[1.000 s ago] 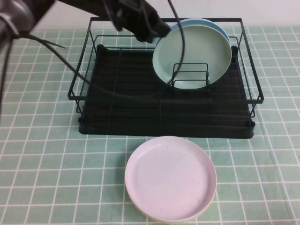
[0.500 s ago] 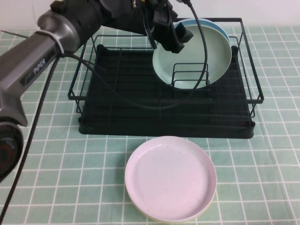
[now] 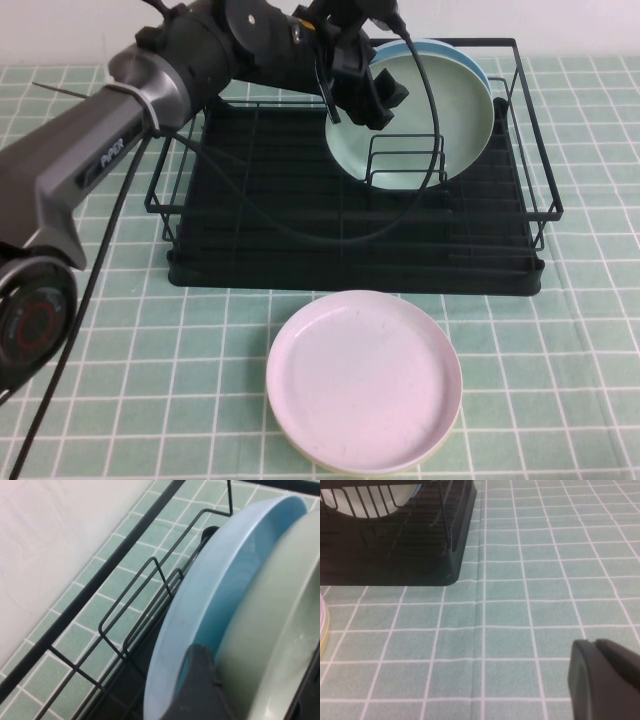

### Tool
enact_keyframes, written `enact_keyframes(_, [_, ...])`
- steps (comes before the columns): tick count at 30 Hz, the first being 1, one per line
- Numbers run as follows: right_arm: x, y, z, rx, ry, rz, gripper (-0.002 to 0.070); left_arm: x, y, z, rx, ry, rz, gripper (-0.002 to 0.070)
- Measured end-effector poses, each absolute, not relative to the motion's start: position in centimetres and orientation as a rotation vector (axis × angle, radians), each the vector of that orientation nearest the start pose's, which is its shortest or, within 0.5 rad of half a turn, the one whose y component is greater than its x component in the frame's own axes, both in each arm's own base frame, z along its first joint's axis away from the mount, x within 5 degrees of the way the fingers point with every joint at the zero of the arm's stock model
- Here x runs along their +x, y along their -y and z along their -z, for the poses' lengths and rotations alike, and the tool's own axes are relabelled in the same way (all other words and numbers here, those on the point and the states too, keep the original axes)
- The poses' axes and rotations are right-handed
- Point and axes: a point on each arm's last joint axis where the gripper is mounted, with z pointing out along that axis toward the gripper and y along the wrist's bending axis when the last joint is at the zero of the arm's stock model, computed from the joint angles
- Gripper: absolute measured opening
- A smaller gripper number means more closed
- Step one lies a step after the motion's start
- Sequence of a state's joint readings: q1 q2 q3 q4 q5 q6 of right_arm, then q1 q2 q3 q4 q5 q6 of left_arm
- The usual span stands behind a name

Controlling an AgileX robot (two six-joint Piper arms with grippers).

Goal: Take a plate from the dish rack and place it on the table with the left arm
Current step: Grasp the plate from the shelf

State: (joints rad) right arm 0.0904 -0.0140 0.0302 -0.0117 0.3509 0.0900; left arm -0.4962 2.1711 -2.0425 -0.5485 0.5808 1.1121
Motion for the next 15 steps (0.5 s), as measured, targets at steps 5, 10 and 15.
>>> enact_keyframes(5, [5.29, -0.44, -17.22, -0.008, -1.852, -0.114, -0.0018, 44.74, 27.13, -29.17, 1.248, -1.683, 0.226, 0.0455])
enact_keyframes(10, [5.29, -0.44, -17.22, -0.008, -1.852, -0.114, -0.0018, 45.05, 27.23, -29.01, 1.222, -1.672, 0.211, 0.0322])
enact_keyframes(15, [5.29, -0.44, -17.22, -0.008, -1.852, -0.114, -0.0018, 45.29, 27.18, -29.29, 1.201, -1.648, 0.185, 0.0076])
